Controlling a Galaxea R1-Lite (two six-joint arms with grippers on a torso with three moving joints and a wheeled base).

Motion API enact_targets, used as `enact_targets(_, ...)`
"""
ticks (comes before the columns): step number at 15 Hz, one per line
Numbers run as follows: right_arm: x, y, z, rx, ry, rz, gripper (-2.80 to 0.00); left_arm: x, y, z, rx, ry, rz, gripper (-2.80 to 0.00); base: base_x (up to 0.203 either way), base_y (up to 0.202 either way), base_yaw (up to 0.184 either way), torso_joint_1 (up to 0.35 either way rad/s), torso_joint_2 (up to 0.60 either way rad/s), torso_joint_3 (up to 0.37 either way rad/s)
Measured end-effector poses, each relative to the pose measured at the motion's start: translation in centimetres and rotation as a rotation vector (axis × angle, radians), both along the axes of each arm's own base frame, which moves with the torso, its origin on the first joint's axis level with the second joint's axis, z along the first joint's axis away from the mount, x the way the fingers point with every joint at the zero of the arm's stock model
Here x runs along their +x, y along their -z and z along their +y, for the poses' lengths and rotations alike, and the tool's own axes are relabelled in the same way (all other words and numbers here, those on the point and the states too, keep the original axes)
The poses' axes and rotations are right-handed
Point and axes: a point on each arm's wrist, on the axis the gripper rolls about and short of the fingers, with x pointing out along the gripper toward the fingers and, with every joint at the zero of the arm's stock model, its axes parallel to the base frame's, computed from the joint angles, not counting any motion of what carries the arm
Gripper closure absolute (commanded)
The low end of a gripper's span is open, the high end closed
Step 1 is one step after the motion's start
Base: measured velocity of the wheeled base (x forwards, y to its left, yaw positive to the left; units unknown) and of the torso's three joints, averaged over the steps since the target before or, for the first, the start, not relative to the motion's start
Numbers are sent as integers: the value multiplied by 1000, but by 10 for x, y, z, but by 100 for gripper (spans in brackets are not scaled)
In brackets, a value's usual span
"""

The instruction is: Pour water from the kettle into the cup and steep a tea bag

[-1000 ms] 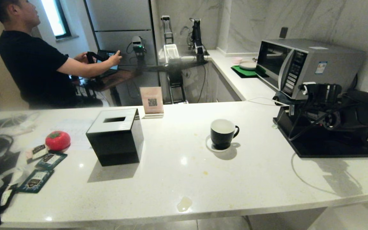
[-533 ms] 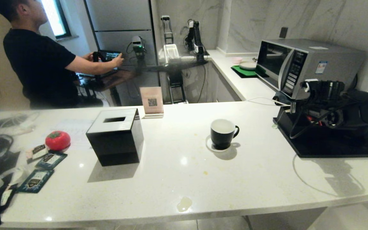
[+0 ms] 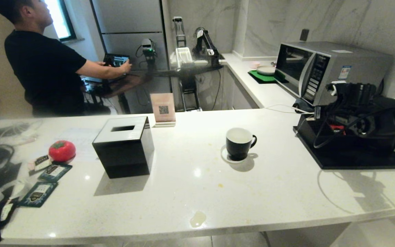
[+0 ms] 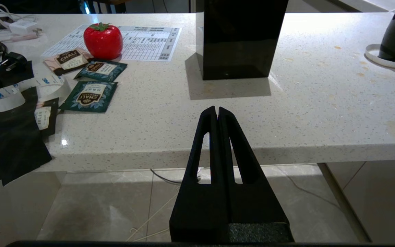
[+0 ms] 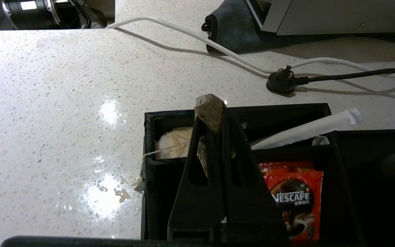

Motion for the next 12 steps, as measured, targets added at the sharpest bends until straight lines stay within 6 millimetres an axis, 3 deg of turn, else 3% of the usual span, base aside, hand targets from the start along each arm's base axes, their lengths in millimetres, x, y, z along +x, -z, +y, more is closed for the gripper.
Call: enact_targets(12, -33, -30, 15, 32, -23, -90, 0, 0, 0, 0, 0, -1, 0, 0, 0, 0, 0, 0, 0, 0)
